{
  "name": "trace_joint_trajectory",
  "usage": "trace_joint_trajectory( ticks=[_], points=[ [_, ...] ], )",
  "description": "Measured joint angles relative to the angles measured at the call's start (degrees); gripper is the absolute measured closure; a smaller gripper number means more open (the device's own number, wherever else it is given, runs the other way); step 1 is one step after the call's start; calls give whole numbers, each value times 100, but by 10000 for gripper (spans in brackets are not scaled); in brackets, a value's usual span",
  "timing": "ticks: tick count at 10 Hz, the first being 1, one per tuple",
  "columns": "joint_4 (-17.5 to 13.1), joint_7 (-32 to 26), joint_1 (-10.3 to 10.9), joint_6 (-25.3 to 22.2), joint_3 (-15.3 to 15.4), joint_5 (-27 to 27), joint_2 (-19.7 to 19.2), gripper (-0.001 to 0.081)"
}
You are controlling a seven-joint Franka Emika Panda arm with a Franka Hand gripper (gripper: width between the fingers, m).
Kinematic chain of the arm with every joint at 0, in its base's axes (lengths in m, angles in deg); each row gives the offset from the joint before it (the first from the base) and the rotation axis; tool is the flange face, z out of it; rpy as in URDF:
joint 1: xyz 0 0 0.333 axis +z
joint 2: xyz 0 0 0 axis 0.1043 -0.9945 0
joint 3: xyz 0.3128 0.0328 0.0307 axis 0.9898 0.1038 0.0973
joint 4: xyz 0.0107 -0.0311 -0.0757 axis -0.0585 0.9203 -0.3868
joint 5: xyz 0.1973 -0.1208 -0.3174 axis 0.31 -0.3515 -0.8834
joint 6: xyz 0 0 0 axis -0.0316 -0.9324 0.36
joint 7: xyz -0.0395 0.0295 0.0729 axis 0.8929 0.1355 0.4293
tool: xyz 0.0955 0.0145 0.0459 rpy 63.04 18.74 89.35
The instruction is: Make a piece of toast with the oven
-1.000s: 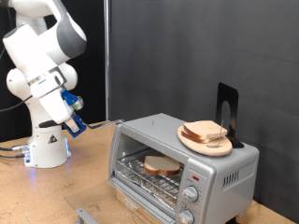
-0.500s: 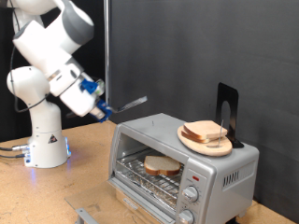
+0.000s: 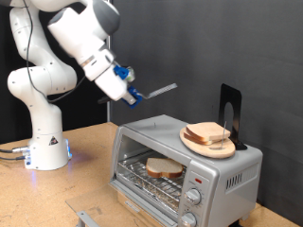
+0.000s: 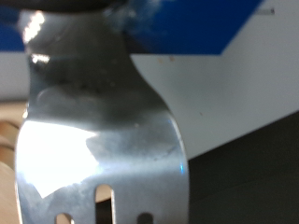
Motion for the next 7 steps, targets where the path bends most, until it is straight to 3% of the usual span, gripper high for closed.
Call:
trace_joint_trajectory(
  ticks=[3, 7],
  points=[
    [-169, 546, 116, 314, 727, -14, -192, 406],
    [-284, 1172, 132, 835, 1625, -257, -753, 406]
  ],
)
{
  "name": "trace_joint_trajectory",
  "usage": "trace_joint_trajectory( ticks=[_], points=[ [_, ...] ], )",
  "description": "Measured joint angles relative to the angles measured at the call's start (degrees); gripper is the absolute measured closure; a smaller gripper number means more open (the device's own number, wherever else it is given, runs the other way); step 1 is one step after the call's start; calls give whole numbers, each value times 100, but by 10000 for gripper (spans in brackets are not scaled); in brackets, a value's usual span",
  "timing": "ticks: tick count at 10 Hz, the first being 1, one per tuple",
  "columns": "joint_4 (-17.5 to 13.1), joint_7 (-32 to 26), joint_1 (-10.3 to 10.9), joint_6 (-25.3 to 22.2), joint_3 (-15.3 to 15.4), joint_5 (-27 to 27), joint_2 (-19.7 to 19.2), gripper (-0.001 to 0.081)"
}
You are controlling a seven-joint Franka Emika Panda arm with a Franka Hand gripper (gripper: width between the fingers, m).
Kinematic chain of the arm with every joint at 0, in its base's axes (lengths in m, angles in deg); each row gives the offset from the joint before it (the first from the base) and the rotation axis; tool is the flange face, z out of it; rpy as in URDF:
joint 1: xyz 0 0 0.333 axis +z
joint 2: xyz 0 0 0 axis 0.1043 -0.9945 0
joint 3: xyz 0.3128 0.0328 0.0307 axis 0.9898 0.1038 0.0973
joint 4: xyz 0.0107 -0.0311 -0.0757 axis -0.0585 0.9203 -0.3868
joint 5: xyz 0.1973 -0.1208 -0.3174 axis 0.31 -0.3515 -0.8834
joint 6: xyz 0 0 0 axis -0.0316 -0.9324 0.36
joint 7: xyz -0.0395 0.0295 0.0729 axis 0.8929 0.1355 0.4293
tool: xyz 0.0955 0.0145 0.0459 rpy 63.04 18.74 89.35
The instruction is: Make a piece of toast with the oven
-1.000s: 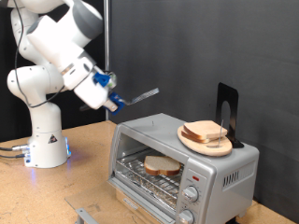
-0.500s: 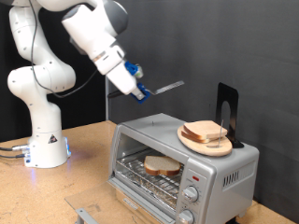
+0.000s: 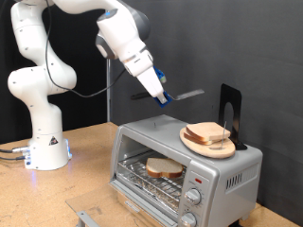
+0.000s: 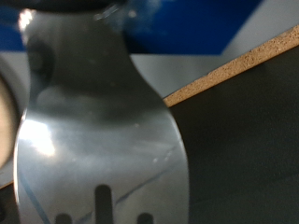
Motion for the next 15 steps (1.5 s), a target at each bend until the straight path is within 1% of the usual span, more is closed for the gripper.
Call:
trace_joint_trajectory(
  ticks=[1, 3, 6, 8, 11, 12, 13, 14, 15],
  points=[
    [20, 1, 1, 119, 99, 2, -115, 406],
    [122, -41, 4, 260, 182, 75, -219, 406],
    [335, -258, 8, 372, 192, 305, -219, 406],
    [436, -286, 7, 518, 187, 419, -220, 406],
    [478, -321, -11, 609, 130, 433, -258, 405],
    [478, -395, -11, 621, 91, 470, -275, 215],
    [478, -500, -10, 622, 50, 526, -281, 55],
    [472, -637, -7, 625, 2, 615, -280, 55],
    [455, -884, 11, 653, -61, 839, -269, 14]
  ],
)
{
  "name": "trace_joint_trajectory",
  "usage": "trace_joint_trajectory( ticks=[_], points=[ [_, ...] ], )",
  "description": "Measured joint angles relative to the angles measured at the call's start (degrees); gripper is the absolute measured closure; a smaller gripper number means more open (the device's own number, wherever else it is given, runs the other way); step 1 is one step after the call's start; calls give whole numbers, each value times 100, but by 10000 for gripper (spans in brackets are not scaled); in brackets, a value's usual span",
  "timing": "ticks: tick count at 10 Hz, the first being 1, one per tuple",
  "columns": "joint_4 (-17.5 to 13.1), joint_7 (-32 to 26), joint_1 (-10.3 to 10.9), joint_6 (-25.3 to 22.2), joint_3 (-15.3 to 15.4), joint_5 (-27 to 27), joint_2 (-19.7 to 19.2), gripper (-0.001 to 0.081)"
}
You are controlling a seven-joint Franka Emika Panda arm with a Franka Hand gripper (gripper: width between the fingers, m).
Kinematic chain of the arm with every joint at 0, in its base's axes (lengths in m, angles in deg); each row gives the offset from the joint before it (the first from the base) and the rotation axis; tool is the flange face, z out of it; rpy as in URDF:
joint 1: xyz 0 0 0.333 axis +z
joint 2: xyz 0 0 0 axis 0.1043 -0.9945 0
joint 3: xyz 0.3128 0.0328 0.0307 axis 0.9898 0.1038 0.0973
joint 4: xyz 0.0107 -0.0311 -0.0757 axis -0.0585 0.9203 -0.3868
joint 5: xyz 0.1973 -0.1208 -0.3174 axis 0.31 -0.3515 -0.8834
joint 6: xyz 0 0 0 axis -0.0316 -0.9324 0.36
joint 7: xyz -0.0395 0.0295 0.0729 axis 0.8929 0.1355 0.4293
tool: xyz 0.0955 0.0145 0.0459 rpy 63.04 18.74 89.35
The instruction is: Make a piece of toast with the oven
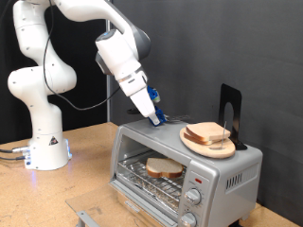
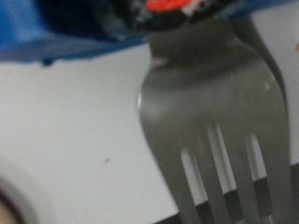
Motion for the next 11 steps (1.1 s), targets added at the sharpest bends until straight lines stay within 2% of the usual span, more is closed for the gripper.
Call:
trace_joint_trajectory(
  ticks=[3, 5, 7, 9, 10, 11],
  points=[
    [-77, -626, 23, -120, -278, 538, 257, 0],
    [-129, -663, -2, -493, -523, 515, 549, -2],
    [-137, -494, -140, -693, -578, 260, 729, -2],
    [-131, -571, -118, -699, -602, 461, 732, -2],
    [-134, -603, -112, -1068, -770, 574, 798, -2],
    [-136, -553, -150, -1628, -1061, 573, 928, -2]
  ],
)
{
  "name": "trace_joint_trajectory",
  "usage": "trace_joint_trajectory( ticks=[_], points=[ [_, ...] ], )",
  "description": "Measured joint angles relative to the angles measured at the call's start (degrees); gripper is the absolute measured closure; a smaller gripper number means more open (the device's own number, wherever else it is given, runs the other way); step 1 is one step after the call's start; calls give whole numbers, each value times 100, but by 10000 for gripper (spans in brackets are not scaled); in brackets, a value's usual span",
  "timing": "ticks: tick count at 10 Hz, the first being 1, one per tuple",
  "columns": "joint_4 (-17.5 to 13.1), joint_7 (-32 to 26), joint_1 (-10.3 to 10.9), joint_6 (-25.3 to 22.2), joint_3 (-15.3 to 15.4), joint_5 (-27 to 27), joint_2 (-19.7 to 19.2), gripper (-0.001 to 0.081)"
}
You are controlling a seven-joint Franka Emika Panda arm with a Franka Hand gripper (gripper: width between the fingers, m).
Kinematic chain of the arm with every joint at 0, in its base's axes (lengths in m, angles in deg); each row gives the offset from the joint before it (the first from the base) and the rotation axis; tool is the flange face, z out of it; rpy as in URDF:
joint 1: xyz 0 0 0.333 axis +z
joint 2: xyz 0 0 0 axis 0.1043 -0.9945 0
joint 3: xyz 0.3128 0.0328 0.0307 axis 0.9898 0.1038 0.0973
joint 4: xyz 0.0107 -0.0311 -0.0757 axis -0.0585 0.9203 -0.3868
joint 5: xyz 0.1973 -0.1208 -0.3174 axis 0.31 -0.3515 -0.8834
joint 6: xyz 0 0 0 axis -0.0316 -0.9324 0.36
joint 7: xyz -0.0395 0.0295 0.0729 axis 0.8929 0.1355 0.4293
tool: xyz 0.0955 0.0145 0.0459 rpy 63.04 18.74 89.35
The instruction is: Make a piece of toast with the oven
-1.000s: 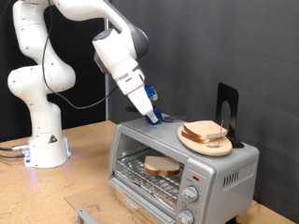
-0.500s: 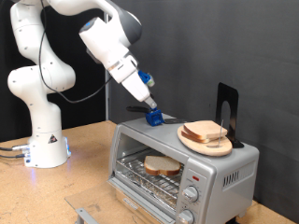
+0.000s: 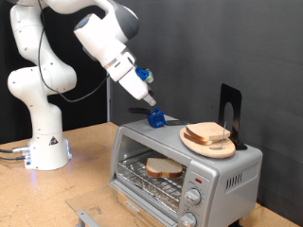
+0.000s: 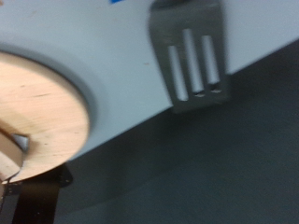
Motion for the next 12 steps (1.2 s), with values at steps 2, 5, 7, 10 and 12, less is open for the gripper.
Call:
trace_joint_trajectory(
  ticks=[2, 5, 7, 10, 12],
  points=[
    [-27, 722, -348, -1046, -481, -498, 247, -2],
    [-2, 1326, -802, -1200, -415, -1096, 379, -2],
    [-14, 1903, -813, -1819, -571, -886, 299, -2],
    [53, 2644, -880, -2446, -1103, -167, 154, -2],
    [160, 2749, -1016, -2526, -1433, -61, 148, -2]
  ],
)
